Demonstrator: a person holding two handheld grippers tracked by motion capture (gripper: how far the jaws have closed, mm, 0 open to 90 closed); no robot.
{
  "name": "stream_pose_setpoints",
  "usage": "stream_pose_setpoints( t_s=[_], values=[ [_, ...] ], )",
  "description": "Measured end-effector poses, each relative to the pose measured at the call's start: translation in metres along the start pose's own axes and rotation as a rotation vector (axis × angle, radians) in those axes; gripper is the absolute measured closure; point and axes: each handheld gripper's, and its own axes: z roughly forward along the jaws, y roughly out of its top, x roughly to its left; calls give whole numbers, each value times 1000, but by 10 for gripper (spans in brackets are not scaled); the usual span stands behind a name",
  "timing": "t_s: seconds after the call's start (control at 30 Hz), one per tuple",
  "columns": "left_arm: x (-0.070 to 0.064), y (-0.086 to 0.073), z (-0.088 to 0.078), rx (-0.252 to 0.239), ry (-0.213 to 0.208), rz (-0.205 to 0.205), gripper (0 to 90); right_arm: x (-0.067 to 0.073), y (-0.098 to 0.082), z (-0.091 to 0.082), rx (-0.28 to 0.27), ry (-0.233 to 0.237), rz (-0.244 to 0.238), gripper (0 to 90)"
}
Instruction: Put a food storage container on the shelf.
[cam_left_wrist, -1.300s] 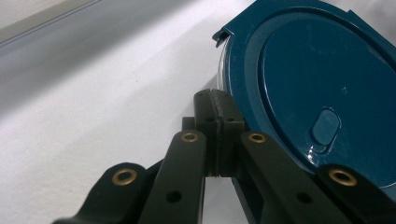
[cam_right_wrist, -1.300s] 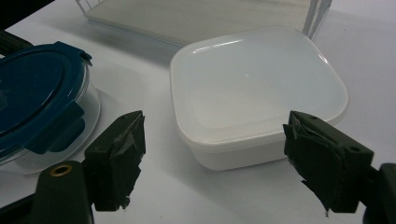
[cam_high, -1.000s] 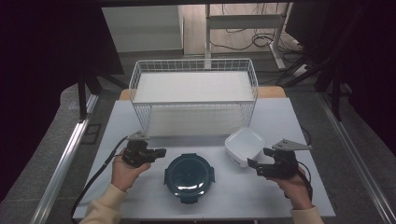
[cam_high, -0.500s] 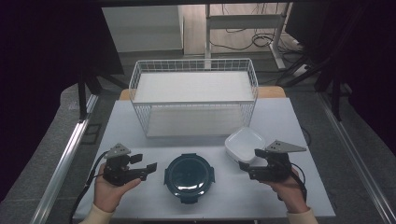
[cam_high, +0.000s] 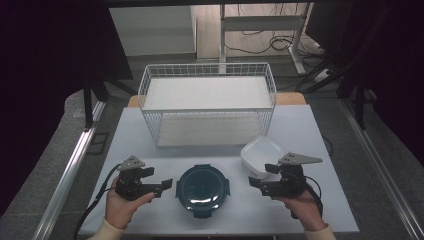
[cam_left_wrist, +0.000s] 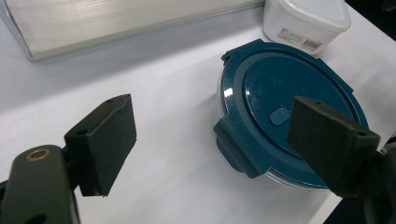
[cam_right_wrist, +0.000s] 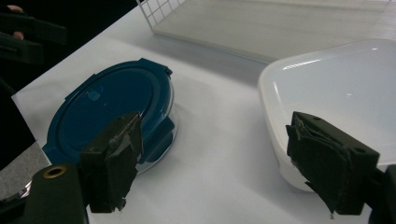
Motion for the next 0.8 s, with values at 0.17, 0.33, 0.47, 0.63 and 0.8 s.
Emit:
stream_pose_setpoints(
  t_s=[0.17, 0.33, 0.47, 0.63, 0.8],
  values=[
    [1, 1, 1, 10, -45, -49, 159, 9, 2, 8, 26, 22, 8, 169],
    [-1, 0, 2, 19, -83, -88, 154, 23, 8, 24, 50, 46, 33, 161],
    [-1, 0, 10, 45, -105, -109, 147, 34, 10, 41, 71, 80, 63, 154],
    [9, -4, 15, 44, -139, -190, 146, 40, 5, 59, 108, 122, 104, 149],
    [8, -7, 24, 72, -160, -193, 145, 40, 0, 67, 125, 122, 126, 143]
  ],
)
